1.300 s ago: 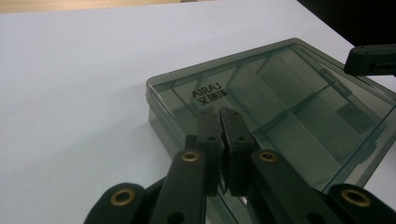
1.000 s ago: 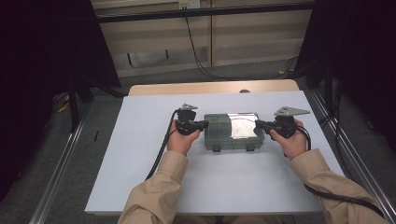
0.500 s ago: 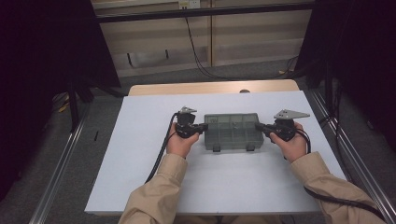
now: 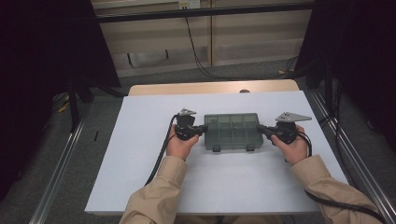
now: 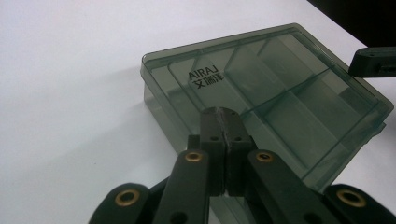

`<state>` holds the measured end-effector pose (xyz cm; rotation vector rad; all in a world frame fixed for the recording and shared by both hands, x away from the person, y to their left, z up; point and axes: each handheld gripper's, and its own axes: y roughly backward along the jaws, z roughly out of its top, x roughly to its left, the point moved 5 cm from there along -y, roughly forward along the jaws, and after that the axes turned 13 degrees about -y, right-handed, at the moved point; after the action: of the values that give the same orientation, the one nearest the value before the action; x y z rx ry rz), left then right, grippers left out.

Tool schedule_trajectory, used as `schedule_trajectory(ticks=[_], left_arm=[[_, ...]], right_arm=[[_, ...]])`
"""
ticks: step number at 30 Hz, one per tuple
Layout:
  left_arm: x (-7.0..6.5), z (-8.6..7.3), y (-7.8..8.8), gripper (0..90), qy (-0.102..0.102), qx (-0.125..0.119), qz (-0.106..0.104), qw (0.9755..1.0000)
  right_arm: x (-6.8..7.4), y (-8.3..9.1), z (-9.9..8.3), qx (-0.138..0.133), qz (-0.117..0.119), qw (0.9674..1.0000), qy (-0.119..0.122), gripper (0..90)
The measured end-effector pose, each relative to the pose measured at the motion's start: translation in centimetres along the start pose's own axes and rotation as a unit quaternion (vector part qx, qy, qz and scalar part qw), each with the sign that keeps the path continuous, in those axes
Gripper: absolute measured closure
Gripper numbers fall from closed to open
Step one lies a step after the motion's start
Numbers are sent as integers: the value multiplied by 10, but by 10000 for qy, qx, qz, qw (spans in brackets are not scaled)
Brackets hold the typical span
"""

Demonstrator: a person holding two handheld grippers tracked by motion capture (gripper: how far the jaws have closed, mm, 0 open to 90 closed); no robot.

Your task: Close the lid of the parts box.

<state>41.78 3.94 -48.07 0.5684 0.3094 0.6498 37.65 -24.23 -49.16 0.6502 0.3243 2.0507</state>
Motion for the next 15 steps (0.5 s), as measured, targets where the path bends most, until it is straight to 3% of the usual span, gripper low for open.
schedule_trajectory(ticks=[5, 7, 10, 15], left_arm=[[-2, -1, 1, 900, -100, -36, 23, 9999], [-2, -2, 2, 900, -272, 30, 79, 9996], [-4, -2, 1, 900, -232, -22, 86, 9997], [-5, -2, 2, 900, -345, 37, 73, 9994]], right_arm=[[4, 0, -3, 4, 69, 9999, 83, 900], [8, -2, -5, 22, 122, 9999, 97, 900], [9, -2, -6, -18, 100, 9999, 100, 900], [9, -1, -6, -22, 82, 9999, 117, 900]])
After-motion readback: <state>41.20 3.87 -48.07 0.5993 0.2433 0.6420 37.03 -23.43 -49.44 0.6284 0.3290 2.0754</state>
